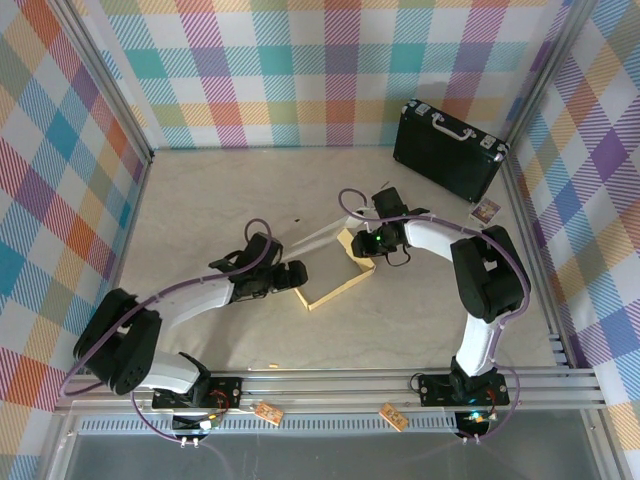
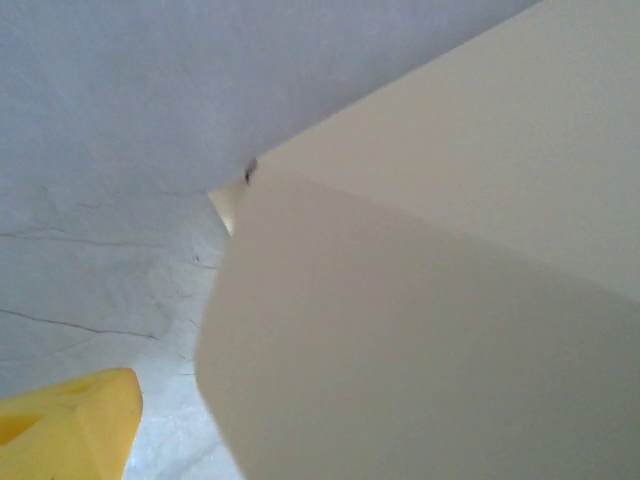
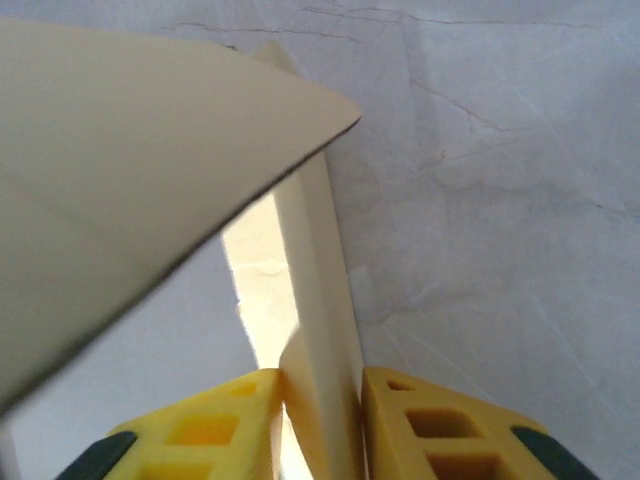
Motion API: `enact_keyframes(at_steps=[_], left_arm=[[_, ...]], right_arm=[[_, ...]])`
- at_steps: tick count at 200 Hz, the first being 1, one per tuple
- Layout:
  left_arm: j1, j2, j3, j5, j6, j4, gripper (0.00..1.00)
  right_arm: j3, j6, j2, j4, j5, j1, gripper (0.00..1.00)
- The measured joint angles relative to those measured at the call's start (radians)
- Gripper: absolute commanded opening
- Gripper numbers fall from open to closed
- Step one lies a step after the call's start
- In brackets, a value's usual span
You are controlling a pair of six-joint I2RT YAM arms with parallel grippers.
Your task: Fold the paper box
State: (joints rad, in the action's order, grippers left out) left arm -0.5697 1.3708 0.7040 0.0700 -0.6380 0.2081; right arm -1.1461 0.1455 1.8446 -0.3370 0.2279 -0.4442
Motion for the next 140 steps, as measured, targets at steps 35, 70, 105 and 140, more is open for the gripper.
enact_keyframes(at_steps=[35,70,105,140], left_arm=[[0.049,-0.093,-0.001,0.000,0.003,0.003,0.93],[0.062,-0.182,-0.024,-0.005,0.000,0.012,0.96],[0.088,-0.241,-0.018,-0.041,-0.001,0.051,0.98],[0.108,-0.221,0.023,-0.061,0.003,0.080,0.98]], right_arm=[[-0.002,-0.017,0.000,-0.003,-0.085,-0.025,0.18],[-0.003,-0.056,0.000,0.008,-0.179,-0.069,0.20],[-0.008,-0.083,0.001,0.009,-0.214,-0.088,0.28],[-0.028,-0.097,0.018,0.006,-0.221,-0.090,0.28]])
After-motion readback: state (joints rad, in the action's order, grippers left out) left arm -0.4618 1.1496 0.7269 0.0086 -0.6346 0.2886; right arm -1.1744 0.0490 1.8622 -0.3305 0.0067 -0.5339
